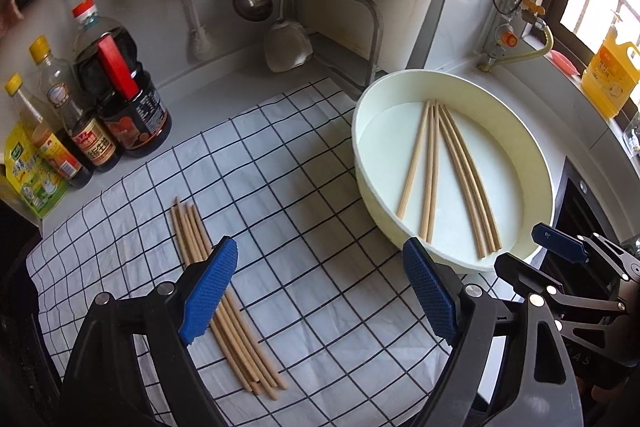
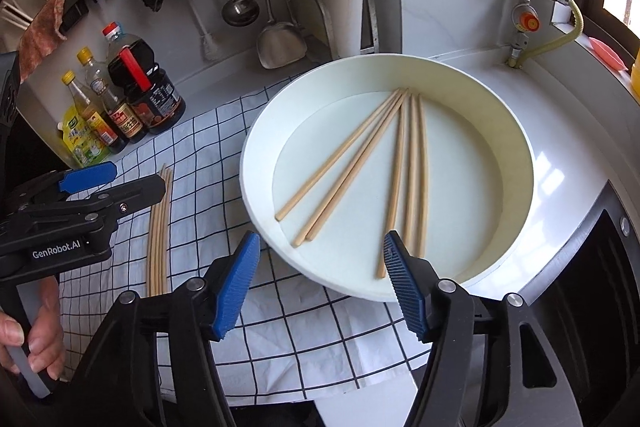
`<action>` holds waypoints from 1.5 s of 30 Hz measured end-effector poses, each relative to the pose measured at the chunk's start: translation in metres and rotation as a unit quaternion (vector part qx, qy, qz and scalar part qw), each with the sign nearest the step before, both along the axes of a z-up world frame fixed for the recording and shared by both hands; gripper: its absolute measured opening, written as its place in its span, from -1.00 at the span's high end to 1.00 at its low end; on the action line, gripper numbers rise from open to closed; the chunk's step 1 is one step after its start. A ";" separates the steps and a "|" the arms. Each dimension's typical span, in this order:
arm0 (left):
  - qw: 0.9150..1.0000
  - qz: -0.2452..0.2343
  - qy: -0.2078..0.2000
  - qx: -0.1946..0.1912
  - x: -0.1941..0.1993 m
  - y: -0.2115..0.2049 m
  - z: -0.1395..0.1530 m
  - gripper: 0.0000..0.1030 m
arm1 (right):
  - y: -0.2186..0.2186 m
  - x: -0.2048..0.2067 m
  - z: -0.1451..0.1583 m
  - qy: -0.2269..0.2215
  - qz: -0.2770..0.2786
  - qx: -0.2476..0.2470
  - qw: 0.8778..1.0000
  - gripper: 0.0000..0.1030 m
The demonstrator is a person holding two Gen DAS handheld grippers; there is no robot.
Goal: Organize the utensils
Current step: 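Withdraw both open tools from the basin back over the chopstick bundle, then lower the left tool onto one chopstick and close it while the right tool grasps another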
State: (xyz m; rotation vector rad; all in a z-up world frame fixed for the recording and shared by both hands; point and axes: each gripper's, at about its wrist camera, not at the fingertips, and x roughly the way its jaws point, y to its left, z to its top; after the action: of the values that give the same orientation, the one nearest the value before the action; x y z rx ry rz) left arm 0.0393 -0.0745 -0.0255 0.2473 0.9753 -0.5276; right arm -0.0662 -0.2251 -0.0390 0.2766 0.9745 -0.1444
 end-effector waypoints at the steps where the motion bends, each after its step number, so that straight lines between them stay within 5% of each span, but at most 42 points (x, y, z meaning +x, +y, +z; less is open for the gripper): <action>1: 1.000 0.008 0.001 0.000 0.000 0.006 -0.001 -0.61 | 0.005 0.000 -0.001 0.004 0.006 0.000 1.000 -0.23; 11: 0.997 0.081 0.009 -0.008 -0.001 0.073 -0.005 -0.61 | 0.061 0.009 -0.004 0.021 0.085 0.003 0.996 -0.45; 22: 0.988 0.148 0.038 0.015 -0.002 0.136 -0.038 -0.62 | 0.112 0.020 -0.028 0.043 0.147 0.012 0.988 -0.45; 32: 0.980 0.187 0.067 0.020 0.008 0.171 -0.074 -0.62 | 0.138 0.042 -0.065 0.048 0.159 -0.001 0.986 -0.45; 45: 0.983 0.175 0.060 0.016 0.025 0.181 -0.098 -0.62 | 0.162 0.083 -0.099 0.054 0.136 -0.024 0.989 -0.45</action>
State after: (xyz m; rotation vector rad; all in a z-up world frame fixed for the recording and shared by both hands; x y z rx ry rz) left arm 0.0638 0.1063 -0.1236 0.0700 1.1179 -0.2065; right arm 0.0164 -0.0626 -0.1384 0.0896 1.1042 0.0666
